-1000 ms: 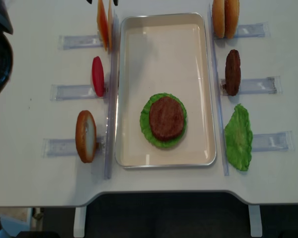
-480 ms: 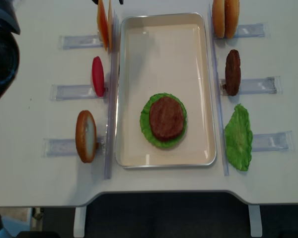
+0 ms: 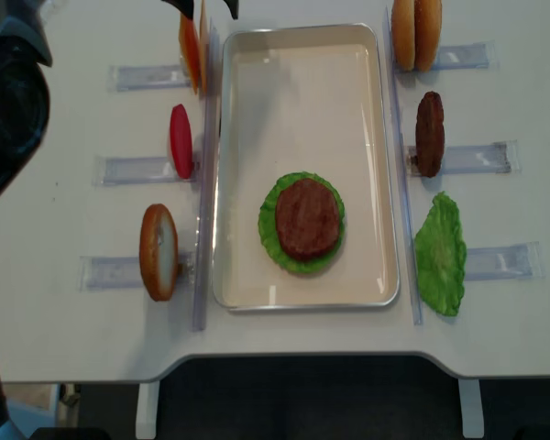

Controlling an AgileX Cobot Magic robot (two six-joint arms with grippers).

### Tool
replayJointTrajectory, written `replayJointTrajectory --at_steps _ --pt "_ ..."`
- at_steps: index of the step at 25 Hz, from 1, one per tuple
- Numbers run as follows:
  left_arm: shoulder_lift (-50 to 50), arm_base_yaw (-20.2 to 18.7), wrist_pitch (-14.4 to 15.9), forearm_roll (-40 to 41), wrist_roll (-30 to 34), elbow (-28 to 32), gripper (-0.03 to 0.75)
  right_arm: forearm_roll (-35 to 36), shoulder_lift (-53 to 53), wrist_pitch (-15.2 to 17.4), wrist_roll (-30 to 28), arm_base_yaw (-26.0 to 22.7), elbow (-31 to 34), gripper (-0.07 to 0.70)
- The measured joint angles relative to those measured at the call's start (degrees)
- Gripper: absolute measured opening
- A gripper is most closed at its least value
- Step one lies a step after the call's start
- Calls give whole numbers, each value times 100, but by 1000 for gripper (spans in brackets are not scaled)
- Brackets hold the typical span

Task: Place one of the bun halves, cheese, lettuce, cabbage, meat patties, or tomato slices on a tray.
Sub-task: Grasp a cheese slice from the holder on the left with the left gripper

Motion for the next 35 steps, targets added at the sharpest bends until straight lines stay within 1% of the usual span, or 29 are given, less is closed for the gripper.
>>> replayJointTrajectory --at_steps 10,15,18,20,23,27,28,29,30,33,35 --pt "71 0 1 47 0 0 571 0 0 0 0 0 0 465" --pt "179 0 136 81 0 0 557 0 0 0 0 0 0 465" --pt "263 0 155 87 0 0 554 0 0 0 0 0 0 465" --pt "268 0 161 87 0 0 534 0 0 0 0 0 0 465" --pt "268 0 161 125 0 0 452 0 0 0 0 0 0 465" --pt "268 0 165 236 0 0 313 0 0 0 0 0 0 465" --pt "268 0 178 287 0 0 259 0 0 0 0 0 0 465" --pt "268 0 190 307 0 0 238 0 0 0 0 0 0 465" --pt "268 0 190 307 0 0 238 0 0 0 0 0 0 465" --pt "268 0 224 349 0 0 154 0 0 0 0 0 0 465" --pt "268 0 279 375 0 0 79 0 0 0 0 0 0 465"
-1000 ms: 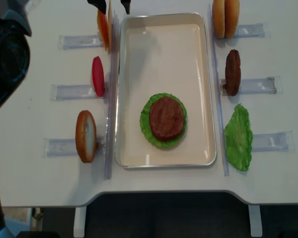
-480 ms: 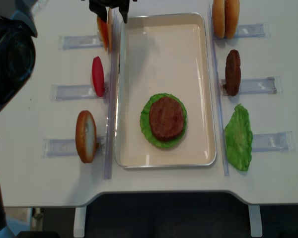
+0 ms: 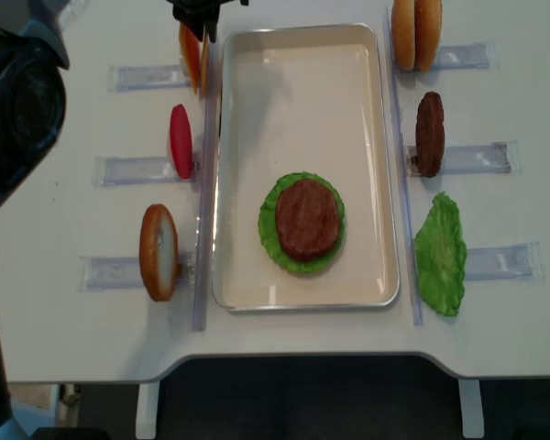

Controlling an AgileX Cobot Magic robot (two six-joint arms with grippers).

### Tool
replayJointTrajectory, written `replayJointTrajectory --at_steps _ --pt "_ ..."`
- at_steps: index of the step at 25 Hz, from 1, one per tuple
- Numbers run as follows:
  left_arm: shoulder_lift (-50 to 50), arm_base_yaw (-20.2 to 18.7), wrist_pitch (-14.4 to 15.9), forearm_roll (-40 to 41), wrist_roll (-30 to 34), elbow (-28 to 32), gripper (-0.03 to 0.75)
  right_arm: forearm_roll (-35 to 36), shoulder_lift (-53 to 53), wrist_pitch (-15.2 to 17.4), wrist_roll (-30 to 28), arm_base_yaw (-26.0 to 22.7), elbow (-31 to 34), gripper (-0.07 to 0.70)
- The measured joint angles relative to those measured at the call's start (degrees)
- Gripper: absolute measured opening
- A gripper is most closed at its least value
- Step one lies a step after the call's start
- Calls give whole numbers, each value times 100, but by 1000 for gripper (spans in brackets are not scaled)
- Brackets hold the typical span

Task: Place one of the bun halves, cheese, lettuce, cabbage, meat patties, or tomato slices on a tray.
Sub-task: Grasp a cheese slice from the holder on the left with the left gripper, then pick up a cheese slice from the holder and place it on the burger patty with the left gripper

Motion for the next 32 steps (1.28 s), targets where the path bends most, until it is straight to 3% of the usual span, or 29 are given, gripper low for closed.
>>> replayJointTrajectory --at_steps 3,9,12,19,29,32 --pt "0 0 34 38 0 0 28 0 0 0 0 0 0 465" --pt "0 0 145 51 0 -47 25 0 0 0 0 0 0 465" --pt "0 0 384 51 0 -286 25 0 0 0 0 0 0 465" --pt "-10 0 422 -201 -12 -975 25 0 0 0 0 0 0 465" --pt "-325 0 477 -715 -120 -971 25 0 0 0 0 0 0 465" --pt "-566 0 477 -978 -115 -712 25 0 0 0 3 0 0 465"
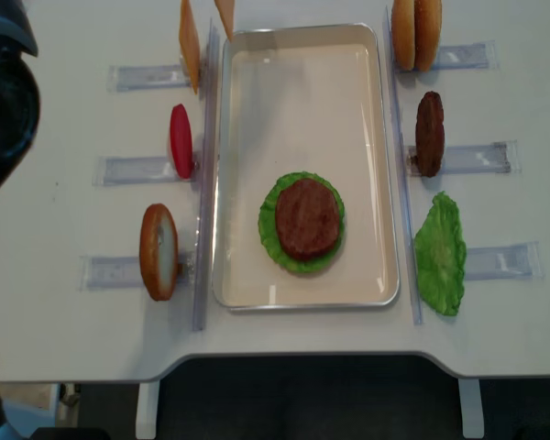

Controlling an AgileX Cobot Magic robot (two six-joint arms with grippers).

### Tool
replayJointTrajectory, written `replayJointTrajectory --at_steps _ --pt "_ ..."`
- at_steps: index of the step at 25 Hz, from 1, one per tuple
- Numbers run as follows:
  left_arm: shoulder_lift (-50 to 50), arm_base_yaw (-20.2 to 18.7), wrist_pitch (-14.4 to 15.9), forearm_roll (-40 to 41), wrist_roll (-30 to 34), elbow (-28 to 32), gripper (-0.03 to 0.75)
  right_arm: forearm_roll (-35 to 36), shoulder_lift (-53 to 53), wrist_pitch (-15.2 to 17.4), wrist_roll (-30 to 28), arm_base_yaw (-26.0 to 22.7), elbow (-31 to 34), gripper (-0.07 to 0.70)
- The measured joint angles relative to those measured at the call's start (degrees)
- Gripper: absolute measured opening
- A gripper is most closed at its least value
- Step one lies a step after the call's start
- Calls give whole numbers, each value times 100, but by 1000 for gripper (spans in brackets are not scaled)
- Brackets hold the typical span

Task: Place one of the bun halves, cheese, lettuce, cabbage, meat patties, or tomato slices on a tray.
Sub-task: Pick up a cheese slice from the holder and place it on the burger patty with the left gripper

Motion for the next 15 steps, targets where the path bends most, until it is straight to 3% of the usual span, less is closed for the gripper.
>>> replayJointTrajectory --at_steps 5,15 --pt "-545 0 0 -232 117 916 25 0 0 0 0 0 0 465" --pt "-1444 -128 3 -708 409 1928 25 0 0 0 0 0 0 465"
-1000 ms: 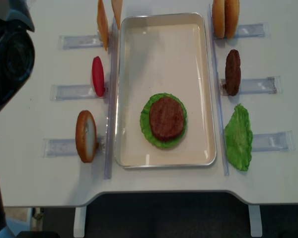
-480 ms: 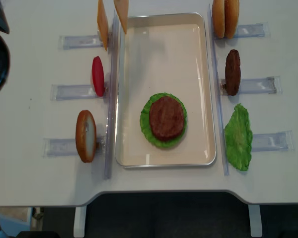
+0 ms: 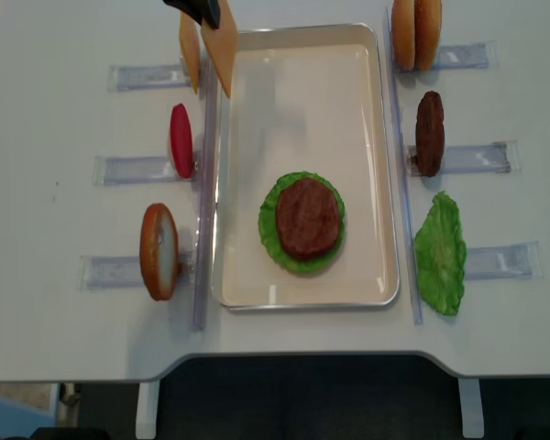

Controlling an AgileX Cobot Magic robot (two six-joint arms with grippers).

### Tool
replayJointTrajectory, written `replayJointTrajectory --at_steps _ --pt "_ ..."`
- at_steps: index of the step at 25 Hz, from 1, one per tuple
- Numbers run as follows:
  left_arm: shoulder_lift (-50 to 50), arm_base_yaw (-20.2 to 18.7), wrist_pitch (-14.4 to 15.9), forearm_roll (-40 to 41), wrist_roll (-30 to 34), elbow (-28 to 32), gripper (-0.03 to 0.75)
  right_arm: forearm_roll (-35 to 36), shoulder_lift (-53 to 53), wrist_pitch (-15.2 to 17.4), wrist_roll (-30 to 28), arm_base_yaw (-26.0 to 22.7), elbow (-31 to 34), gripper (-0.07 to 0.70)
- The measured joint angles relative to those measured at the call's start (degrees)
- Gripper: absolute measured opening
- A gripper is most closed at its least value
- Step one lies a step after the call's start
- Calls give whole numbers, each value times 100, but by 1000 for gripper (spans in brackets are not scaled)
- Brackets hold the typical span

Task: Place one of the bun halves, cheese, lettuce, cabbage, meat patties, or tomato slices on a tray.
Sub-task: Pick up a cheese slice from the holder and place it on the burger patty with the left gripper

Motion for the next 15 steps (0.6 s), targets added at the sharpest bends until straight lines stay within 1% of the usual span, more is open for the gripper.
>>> replayJointTrajectory --at_steps 7,15 --pt "-265 -527 -11 -261 62 435 25 0 0 0 0 0 0 465" --pt "-323 -1004 -451 -951 360 866 25 0 0 0 0 0 0 465"
